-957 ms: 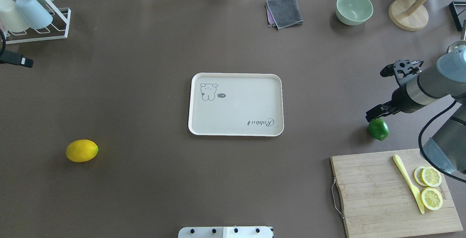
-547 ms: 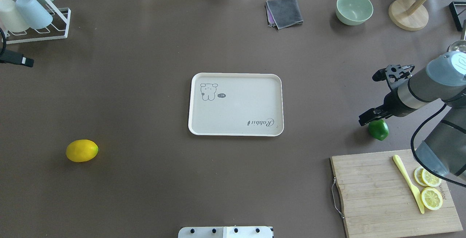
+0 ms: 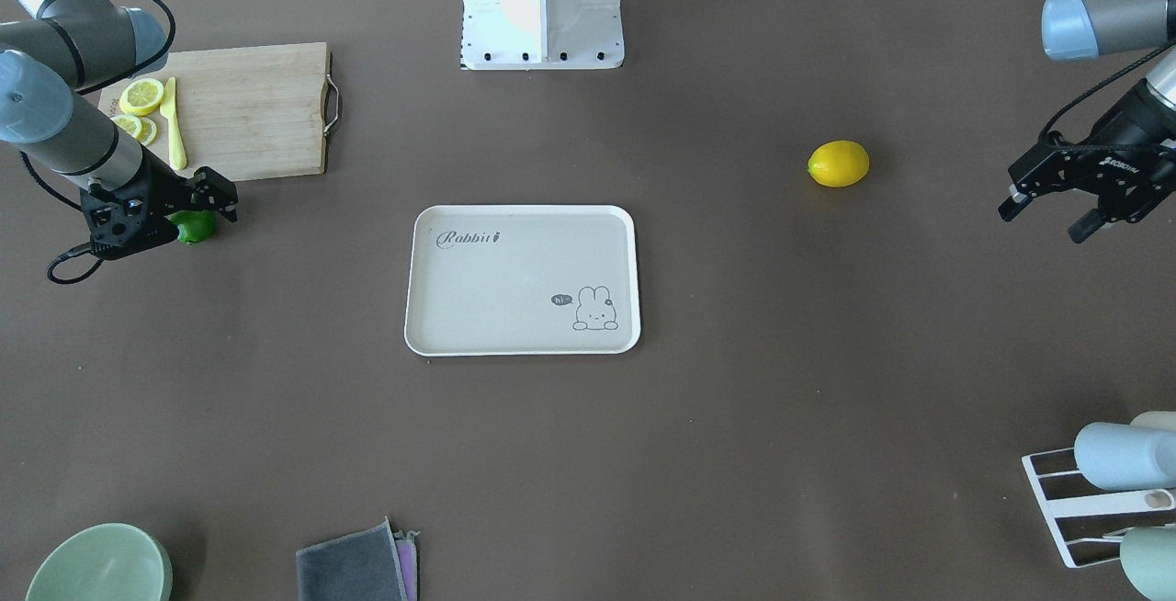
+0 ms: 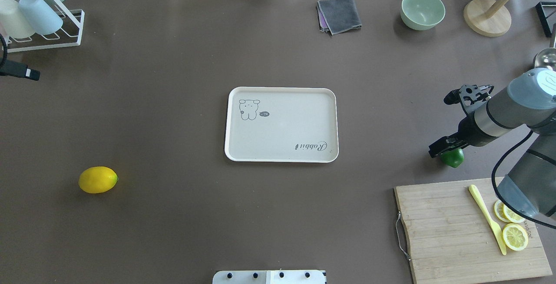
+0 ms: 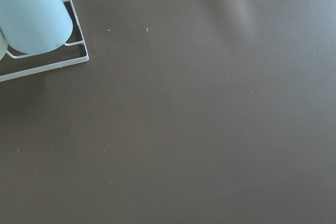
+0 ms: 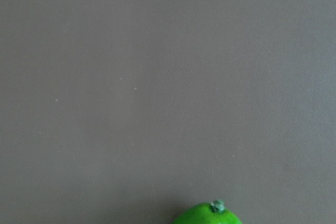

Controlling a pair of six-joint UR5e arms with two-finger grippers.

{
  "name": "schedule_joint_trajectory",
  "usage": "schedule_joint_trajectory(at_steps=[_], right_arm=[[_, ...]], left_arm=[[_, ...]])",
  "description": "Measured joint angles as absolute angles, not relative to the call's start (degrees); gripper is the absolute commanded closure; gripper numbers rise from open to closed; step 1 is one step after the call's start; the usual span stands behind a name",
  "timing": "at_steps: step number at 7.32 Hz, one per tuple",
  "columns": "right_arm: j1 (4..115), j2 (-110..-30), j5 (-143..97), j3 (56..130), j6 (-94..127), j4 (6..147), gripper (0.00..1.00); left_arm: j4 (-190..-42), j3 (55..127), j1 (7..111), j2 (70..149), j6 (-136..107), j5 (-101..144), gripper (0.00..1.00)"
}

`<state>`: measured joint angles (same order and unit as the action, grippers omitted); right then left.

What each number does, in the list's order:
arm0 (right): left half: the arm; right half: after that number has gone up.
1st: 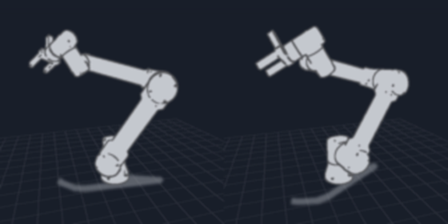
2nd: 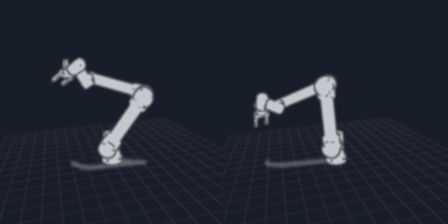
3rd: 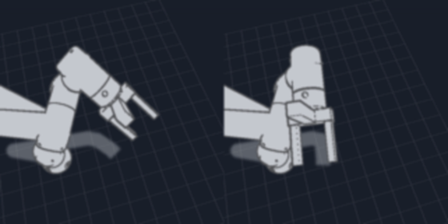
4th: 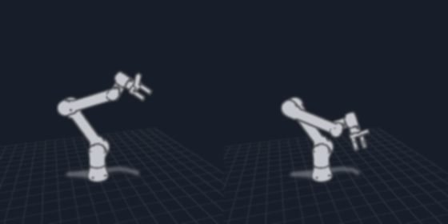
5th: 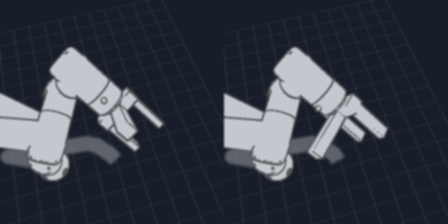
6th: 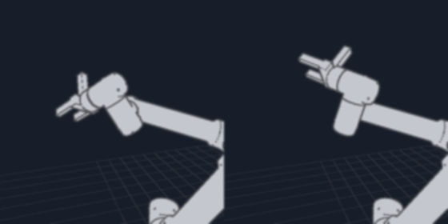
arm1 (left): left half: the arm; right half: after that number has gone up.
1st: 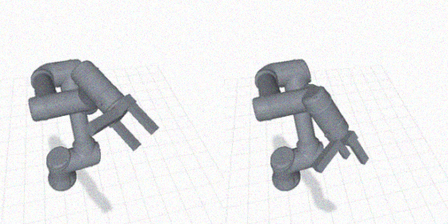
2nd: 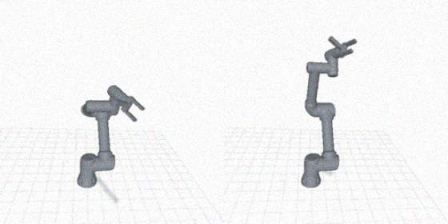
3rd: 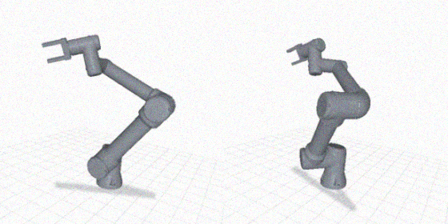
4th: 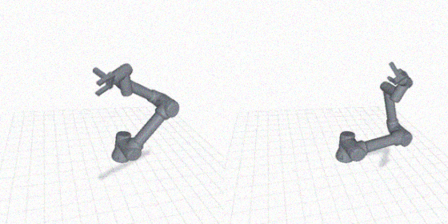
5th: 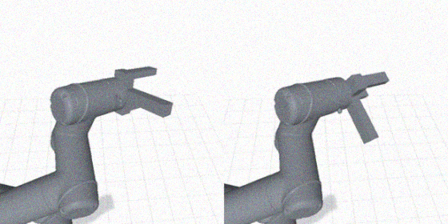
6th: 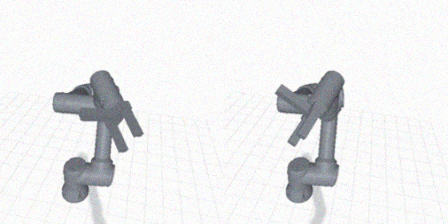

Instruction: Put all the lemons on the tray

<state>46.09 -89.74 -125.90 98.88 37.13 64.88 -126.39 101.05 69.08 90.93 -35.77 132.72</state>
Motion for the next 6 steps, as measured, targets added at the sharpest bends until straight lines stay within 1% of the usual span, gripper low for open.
schedule_joint_trajectory(at_steps=[1,2,3,4,5,6], right_arm=[[46.07,-91.04,-126.07,99.87,37.15,64.97,0.04],[45.99,-92.56,-126.18,101.02,37.19,65.01,0.40],[45.91,-93.45,-126.16,101.67,37.23,65.06,0.66],[45.77,-93.64,-126.04,101.76,37.25,65.19,0.73],[45.66,-93.49,-126.01,101.67,37.26,65.32,0.73],[45.57,-93.15,-126.02,101.50,37.26,65.43,0.98]], left_arm=[[-126.39,101.02,69.08,90.95,-35.77,132.72,0.02],[-126.39,101.00,69.08,90.99,-35.77,132.73,0.02],[-126.39,101.00,69.08,91.02,-35.76,132.77,0.02],[-126.39,101.01,69.01,91.17,-35.72,132.79,0.02],[-126.38,100.97,68.75,91.51,-35.71,132.80,0.02],[-126.39,100.80,68.34,92.02,-35.74,132.80,0.02]])
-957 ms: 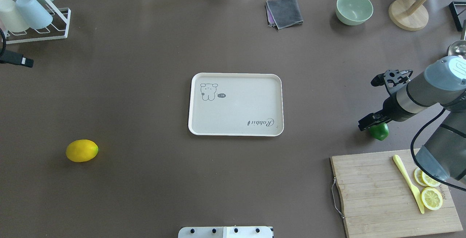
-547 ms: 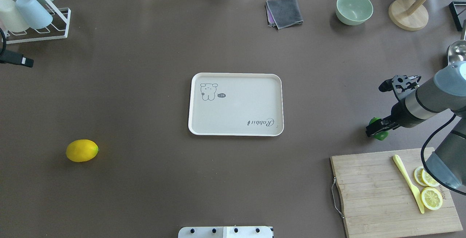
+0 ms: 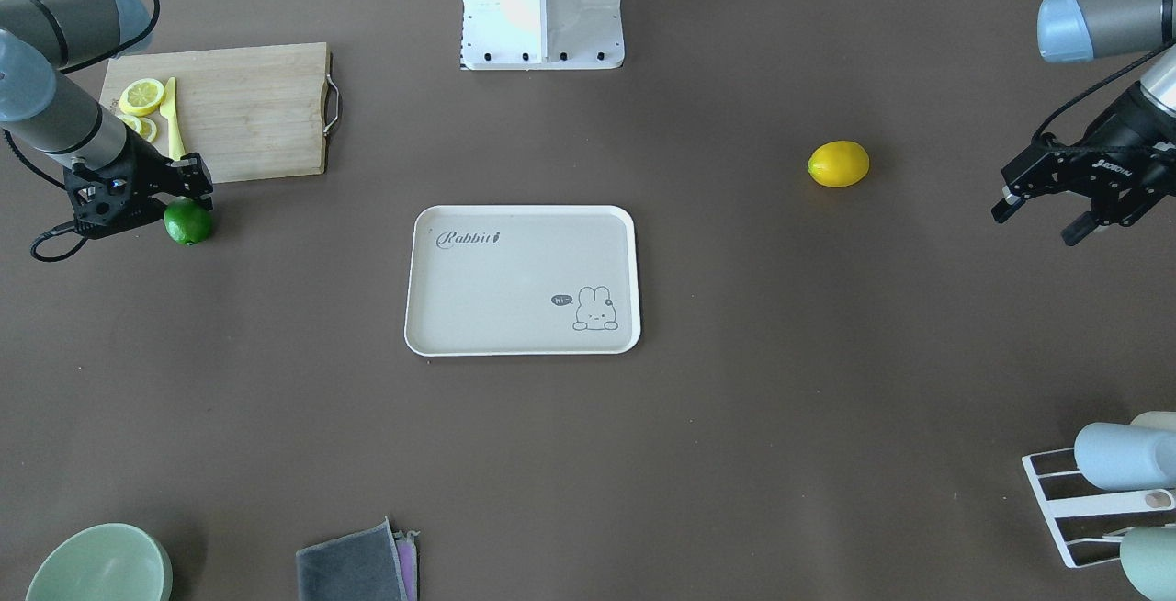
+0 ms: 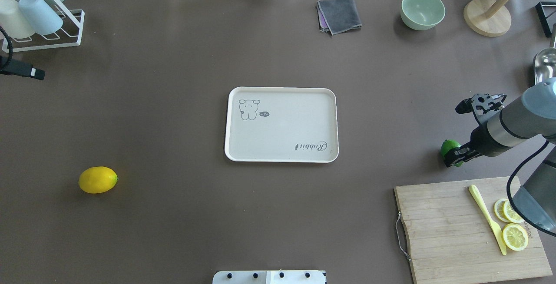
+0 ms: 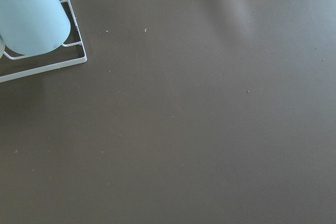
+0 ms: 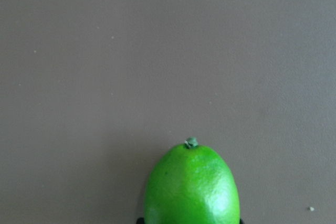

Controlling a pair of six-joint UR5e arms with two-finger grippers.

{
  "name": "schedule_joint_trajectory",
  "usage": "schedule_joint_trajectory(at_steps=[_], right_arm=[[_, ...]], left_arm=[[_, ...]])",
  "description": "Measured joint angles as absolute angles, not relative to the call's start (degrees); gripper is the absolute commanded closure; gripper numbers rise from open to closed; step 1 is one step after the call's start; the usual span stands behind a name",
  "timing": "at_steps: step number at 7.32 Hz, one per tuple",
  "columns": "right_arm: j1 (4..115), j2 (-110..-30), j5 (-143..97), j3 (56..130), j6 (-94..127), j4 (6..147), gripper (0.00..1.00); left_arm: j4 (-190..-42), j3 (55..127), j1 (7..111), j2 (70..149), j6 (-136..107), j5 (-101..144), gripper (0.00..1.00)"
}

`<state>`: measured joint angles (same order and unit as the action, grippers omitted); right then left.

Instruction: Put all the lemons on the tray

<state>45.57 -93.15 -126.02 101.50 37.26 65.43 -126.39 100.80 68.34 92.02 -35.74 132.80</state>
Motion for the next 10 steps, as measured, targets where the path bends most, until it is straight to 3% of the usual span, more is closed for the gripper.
schedule_joint_trajectory(at_steps=[6,10], right_arm=[[47.96,-89.35,-129.64,103.27,39.54,65.47,1.00],[48.69,-85.34,-129.71,105.18,46.48,65.40,1.00]], left_arm=[[-126.61,99.94,65.84,94.29,-35.63,132.22,0.02],[-132.60,100.75,57.24,93.39,-32.46,125.33,0.02]])
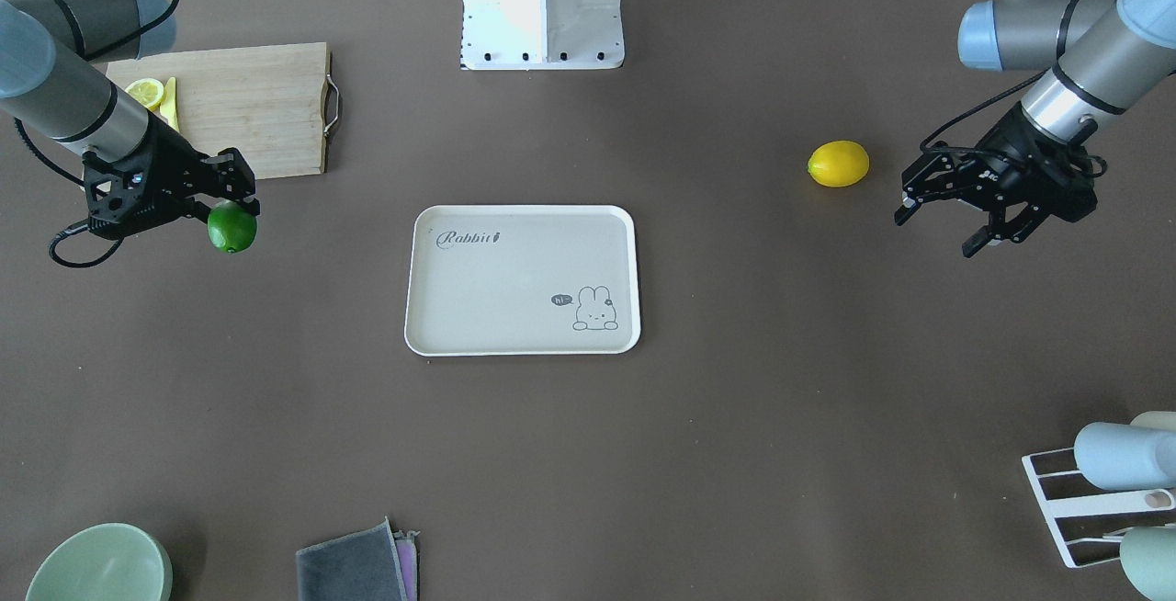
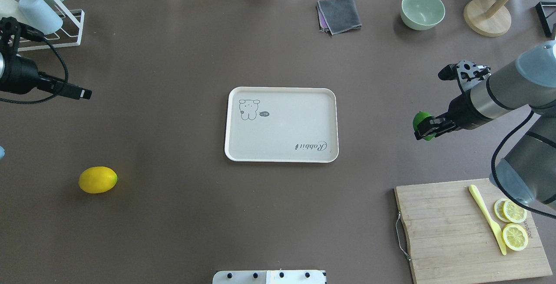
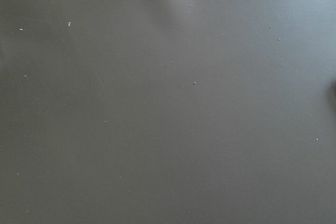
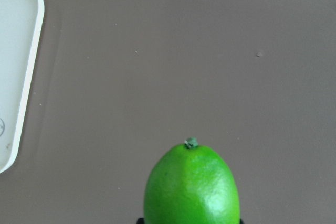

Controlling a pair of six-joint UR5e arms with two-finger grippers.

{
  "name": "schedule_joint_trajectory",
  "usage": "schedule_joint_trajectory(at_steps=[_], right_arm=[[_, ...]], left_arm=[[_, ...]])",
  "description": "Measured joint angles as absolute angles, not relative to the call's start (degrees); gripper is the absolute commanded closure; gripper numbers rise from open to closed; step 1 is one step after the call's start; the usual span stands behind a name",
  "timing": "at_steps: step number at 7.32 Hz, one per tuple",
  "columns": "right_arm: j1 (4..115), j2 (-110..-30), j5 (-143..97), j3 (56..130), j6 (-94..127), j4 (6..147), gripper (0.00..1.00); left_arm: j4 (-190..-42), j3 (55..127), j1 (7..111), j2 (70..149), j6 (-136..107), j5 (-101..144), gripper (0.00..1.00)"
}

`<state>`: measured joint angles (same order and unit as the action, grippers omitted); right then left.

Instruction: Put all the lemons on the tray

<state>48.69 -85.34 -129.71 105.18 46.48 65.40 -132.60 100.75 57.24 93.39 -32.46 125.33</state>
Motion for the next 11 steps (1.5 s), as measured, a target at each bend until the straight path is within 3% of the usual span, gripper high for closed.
schedule_joint_trajectory(at_steps=[7,11], right_arm=[[48.71,-79.94,-126.69,107.80,61.38,65.59,1.00],[47.05,-74.99,-123.63,107.80,66.50,69.85,1.00]], left_arm=[[-150.60,100.93,44.06,86.72,-22.52,121.19,0.02],[-157.60,99.50,41.62,83.25,-16.09,120.14,0.02]])
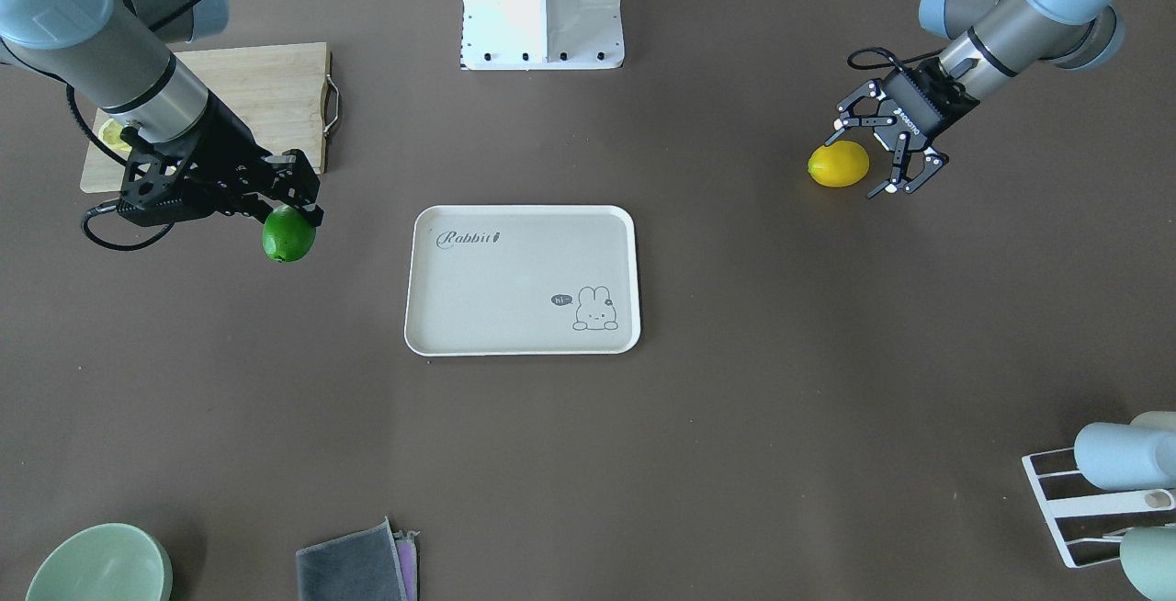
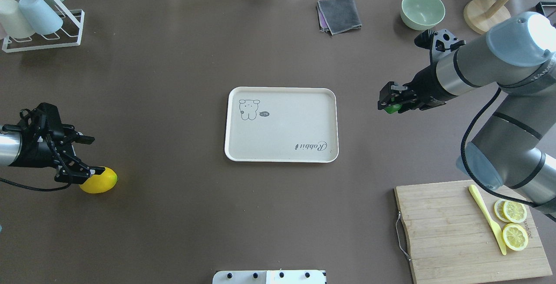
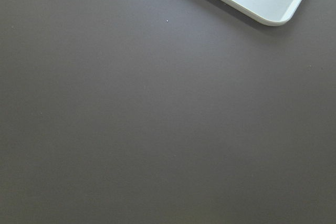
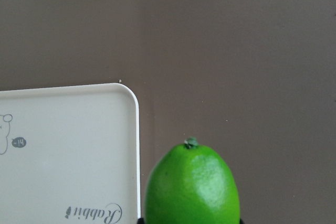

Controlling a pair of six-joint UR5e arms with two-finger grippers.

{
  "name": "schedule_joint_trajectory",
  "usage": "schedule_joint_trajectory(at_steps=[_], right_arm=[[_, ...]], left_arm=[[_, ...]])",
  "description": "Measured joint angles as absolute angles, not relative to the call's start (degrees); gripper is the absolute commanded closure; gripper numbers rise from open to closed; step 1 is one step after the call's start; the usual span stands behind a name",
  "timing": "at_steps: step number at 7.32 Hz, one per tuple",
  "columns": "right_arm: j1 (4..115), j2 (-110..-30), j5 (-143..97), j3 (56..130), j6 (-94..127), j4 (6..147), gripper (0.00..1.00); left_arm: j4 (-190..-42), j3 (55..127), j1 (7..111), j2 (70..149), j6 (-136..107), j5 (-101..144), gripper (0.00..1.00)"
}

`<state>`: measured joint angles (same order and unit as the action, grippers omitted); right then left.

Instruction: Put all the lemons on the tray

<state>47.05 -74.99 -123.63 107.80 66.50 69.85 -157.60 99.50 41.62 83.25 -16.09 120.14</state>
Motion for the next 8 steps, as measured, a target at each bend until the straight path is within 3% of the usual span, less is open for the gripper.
schedule_joint_trajectory(at_steps=[8], right_arm=[[44.65,-71.74,-120.93,107.18,70.33,72.33,1.00]], left_arm=[[-161.38,95.48,36.99,83.28,-15.42,117.66,0.02]])
